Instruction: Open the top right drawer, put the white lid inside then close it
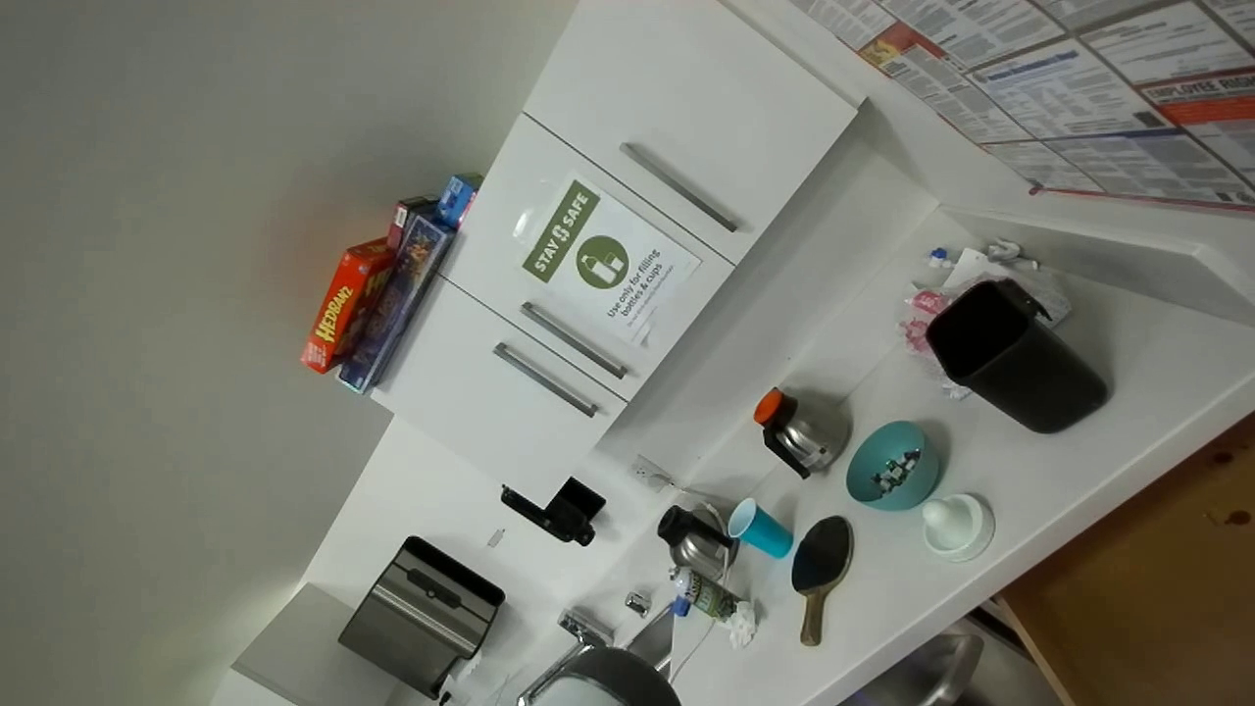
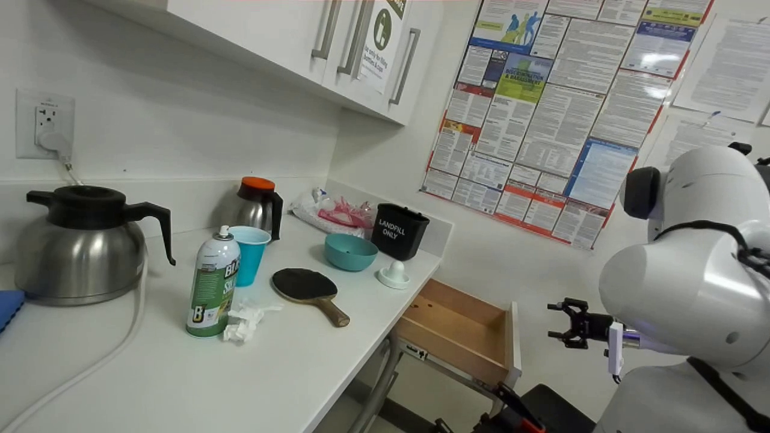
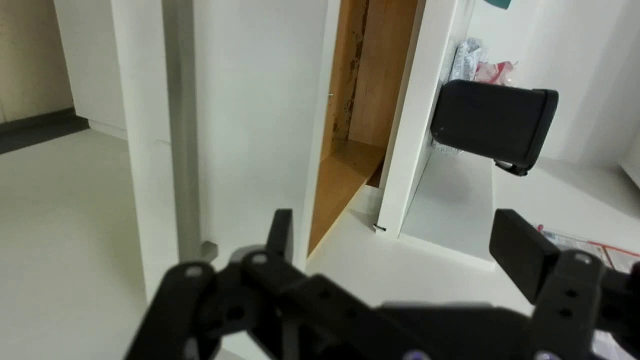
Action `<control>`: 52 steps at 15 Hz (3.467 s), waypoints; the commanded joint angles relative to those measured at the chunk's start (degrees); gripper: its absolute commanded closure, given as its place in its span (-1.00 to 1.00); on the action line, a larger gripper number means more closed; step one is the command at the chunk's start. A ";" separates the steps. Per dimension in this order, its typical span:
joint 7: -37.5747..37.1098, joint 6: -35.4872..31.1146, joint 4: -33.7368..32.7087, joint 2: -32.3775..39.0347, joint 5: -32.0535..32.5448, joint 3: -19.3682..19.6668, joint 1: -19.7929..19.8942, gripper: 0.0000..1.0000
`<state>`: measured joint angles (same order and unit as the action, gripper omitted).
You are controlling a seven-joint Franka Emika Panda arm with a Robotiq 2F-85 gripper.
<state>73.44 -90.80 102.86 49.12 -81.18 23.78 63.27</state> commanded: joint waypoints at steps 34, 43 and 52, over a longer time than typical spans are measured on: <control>20.93 -68.23 32.76 -36.81 4.21 -15.81 -53.47 -1.00; 19.23 -73.57 29.14 -33.75 5.99 -16.36 -56.09 -1.00; 13.50 -77.78 21.96 -24.98 14.25 -15.21 -59.01 -1.00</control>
<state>88.59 -167.01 128.29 20.95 -68.53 7.96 4.87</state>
